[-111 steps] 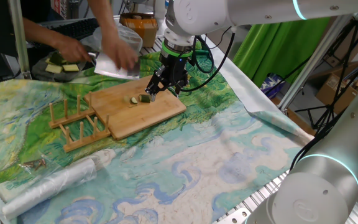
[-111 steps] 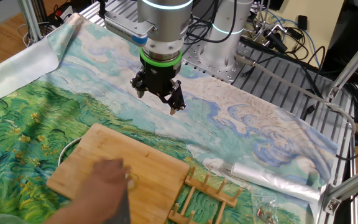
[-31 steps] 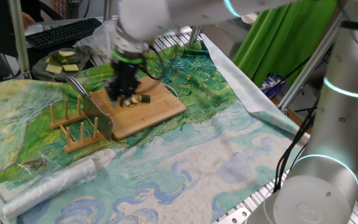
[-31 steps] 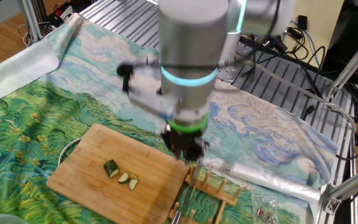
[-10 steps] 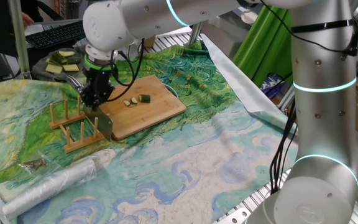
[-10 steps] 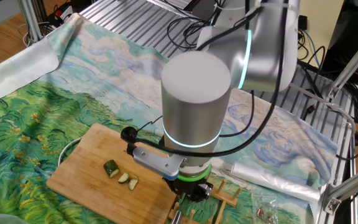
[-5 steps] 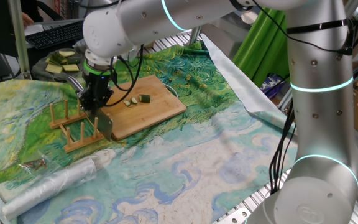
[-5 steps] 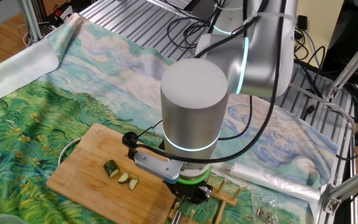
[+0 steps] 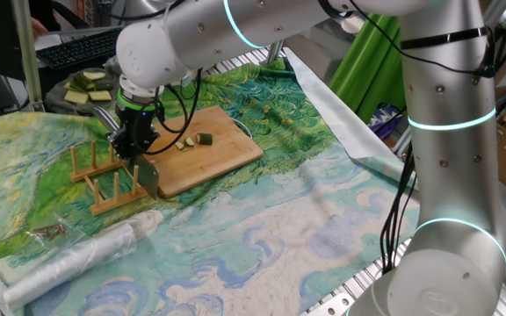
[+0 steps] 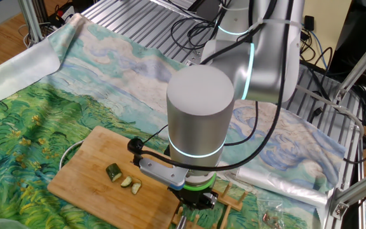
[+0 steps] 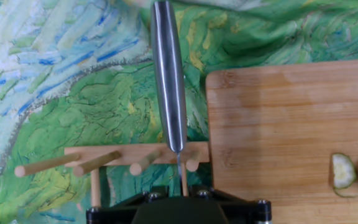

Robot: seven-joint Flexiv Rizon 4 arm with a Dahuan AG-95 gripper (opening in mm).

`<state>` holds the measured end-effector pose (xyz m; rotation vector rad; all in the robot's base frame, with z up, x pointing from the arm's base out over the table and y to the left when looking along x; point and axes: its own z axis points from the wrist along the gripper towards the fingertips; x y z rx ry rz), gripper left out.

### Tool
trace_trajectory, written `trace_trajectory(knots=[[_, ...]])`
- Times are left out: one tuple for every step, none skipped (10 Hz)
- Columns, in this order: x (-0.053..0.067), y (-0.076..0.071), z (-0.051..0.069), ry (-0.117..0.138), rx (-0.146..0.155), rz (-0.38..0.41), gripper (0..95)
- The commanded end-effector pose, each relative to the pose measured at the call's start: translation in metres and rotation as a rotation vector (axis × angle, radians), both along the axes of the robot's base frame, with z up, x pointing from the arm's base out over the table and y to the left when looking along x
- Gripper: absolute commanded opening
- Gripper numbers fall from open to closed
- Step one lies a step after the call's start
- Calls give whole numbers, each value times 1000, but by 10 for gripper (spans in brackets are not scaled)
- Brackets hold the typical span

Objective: Chop the cucumber into shreds

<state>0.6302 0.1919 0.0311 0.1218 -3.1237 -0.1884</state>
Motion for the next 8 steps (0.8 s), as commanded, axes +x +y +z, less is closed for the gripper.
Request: trace_trajectory(knots=[[0, -1, 0, -3, -10, -2, 0], [0, -1, 1, -4, -15, -2, 0], [-1, 1, 2, -11, -19, -6, 0], [-2, 2, 3, -12, -22, -18, 0], [-2, 4, 5, -13, -27, -31, 0], [-4, 6, 11, -10, -33, -61, 0], [-4, 7, 18, -8, -44, -76, 0], [-5, 7, 26, -5, -46, -97, 0]])
